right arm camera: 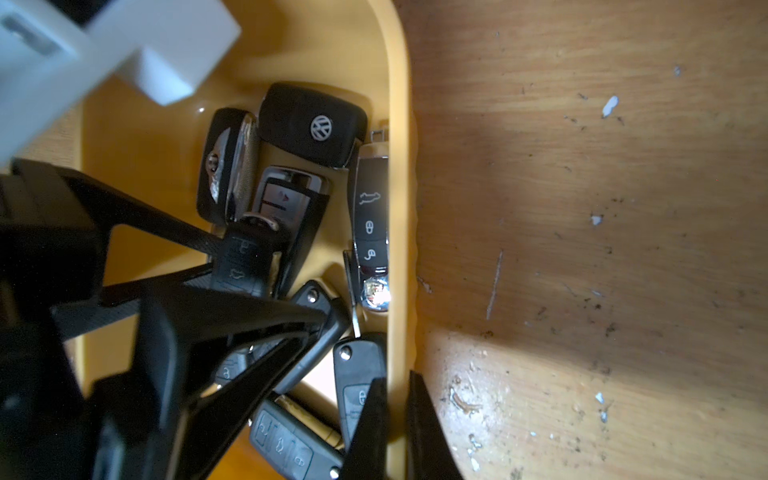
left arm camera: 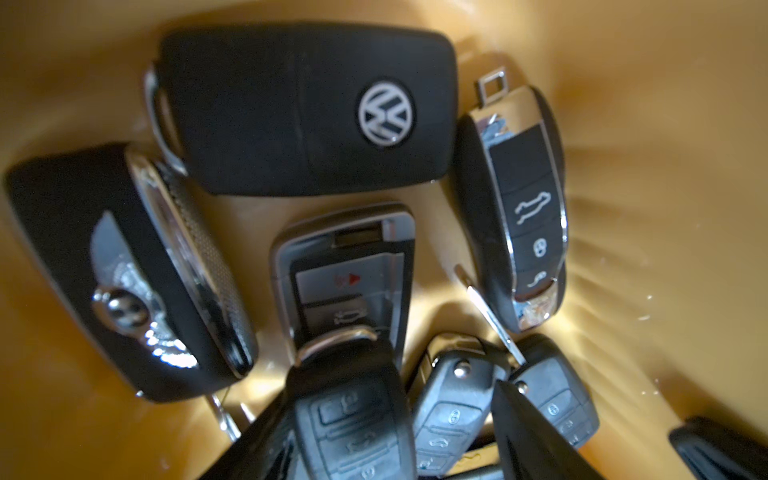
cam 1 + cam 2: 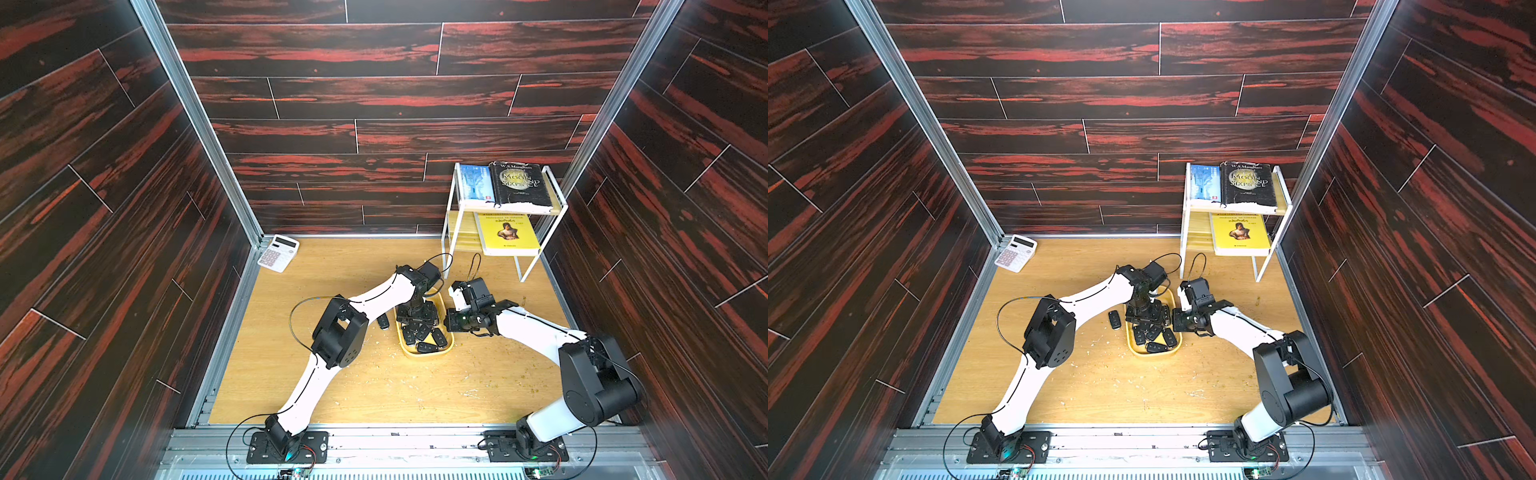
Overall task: Place the car key into the storage box
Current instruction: Place the car key in the storage box, then pick up the car key from the center of the board.
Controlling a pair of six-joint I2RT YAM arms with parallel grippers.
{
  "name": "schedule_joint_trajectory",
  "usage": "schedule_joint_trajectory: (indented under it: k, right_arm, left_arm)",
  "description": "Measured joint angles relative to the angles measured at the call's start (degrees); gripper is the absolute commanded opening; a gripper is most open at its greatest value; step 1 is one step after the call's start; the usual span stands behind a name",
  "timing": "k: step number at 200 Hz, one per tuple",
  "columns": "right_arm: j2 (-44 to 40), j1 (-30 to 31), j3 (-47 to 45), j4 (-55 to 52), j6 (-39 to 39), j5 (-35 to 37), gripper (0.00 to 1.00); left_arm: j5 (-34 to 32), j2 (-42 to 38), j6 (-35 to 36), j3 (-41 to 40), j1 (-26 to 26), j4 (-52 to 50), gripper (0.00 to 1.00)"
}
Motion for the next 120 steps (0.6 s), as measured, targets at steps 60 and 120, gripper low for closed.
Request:
schedule_joint_trajectory:
  k: [60,120]
  right_arm:
    - [0.0,0.0,0.0,0.0,0.1,-0.1,0.1]
    - [0.2,-0.1,0.1,0.0,0.1,-0.3,0.1]
  left_arm:
    - [1.6,-7.3,-2.1,-1.2,0.1,3.0,1.0]
    - [1.2,-15.3,-2.4,-1.3,0.1,1.4,1.0]
